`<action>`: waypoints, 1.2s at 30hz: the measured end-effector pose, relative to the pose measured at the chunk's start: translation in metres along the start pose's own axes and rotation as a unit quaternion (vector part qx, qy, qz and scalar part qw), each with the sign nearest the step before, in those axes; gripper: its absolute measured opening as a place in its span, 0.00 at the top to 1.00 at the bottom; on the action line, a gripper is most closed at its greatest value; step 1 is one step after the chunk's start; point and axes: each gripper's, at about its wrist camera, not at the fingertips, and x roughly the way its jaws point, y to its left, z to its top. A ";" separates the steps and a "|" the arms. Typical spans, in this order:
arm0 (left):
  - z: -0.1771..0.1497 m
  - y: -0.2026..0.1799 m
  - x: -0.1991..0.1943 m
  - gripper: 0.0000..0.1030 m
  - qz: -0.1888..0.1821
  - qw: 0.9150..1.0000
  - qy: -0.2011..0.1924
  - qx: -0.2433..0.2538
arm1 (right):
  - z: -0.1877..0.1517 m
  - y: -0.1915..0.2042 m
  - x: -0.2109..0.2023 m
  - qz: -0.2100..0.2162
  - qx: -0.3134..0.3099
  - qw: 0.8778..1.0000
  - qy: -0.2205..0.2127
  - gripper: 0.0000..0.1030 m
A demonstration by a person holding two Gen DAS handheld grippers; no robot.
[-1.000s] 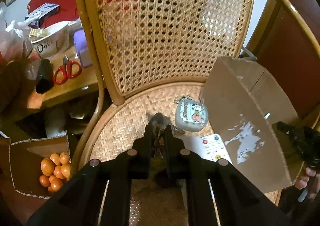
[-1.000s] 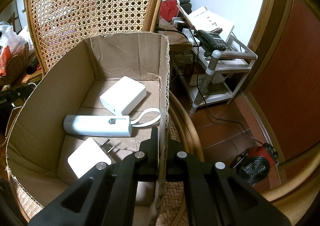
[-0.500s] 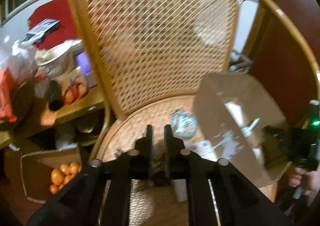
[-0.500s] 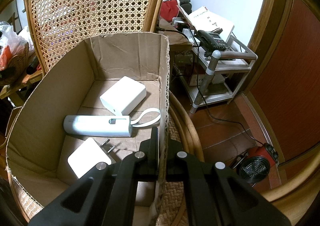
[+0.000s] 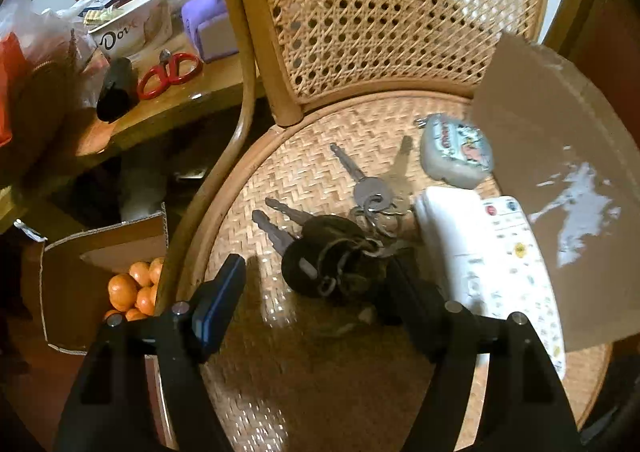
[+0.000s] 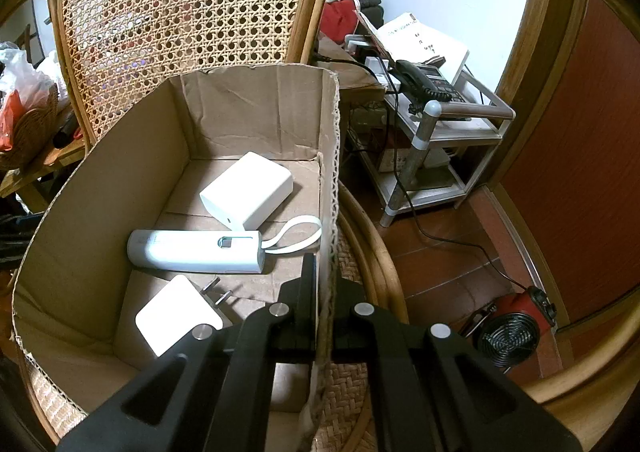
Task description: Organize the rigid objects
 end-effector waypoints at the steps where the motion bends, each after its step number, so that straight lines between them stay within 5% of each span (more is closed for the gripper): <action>1: 0.002 0.000 0.003 0.30 -0.005 1.000 0.002 -0.003 | 0.000 0.000 0.000 0.000 0.000 1.000 0.000 0.95; 5: 0.005 -0.007 0.013 0.33 -0.001 1.000 -0.004 0.017 | 0.000 0.000 0.000 0.000 -0.001 1.000 0.000 0.95; 10: 0.007 -0.009 0.006 0.83 0.009 1.000 -0.012 0.026 | 0.000 0.001 0.000 -0.001 0.000 1.000 0.000 0.95; 12: 0.007 -0.002 -0.001 0.85 -0.010 1.000 -0.027 0.001 | 0.000 0.000 0.000 0.000 0.000 1.000 0.000 0.95; 25: 0.022 -0.019 -0.077 0.86 -0.018 0.995 -0.091 0.031 | 0.000 0.000 0.000 -0.001 0.001 1.000 0.000 0.95; 36: 0.045 -0.083 -0.142 0.86 -0.071 0.985 -0.146 0.067 | 0.002 0.003 0.001 -0.006 0.005 1.000 -0.005 0.95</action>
